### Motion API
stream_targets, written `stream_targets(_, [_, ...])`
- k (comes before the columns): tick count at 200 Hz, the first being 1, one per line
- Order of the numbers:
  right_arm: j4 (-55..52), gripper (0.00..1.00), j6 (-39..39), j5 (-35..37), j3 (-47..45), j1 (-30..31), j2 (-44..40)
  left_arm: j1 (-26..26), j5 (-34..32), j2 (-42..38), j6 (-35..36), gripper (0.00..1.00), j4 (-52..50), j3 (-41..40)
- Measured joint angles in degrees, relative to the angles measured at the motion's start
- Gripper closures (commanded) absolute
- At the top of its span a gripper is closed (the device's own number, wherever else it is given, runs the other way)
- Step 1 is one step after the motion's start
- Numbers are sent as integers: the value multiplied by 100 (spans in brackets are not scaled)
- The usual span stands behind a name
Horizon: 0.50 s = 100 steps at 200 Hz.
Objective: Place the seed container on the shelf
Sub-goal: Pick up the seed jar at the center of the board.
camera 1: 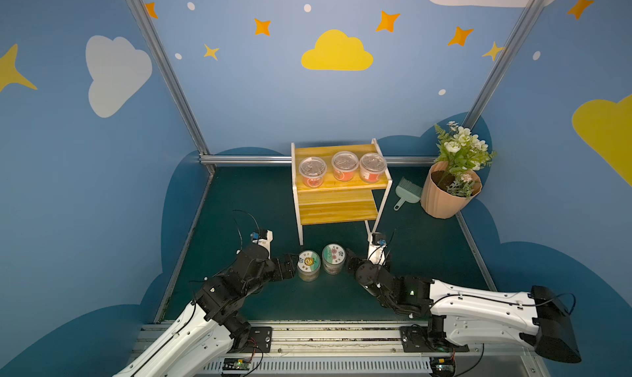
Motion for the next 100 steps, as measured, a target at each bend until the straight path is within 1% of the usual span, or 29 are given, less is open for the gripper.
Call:
stream_targets(11, [-52, 4, 70, -138, -227, 61, -92, 0, 125, -35, -66, 0, 61, -107])
stream_targets(20, [52, 4, -17, -293, -442, 85, -166, 0, 212, -76, -118, 0, 122, -214])
stream_targets(53, [911, 3, -553, -879, -1178, 98, -195, -11, 415, -247, -319, 0, 317, -590])
stream_targets(80, [1665, 3, -1003, -1106, -1473, 101, 2, -44, 476, -310, -466, 0, 481, -848])
stream_targets(100, [2376, 3, -1419, -1169, -1650, 98, 306, -74, 503, -304, -511, 0, 640, -968])
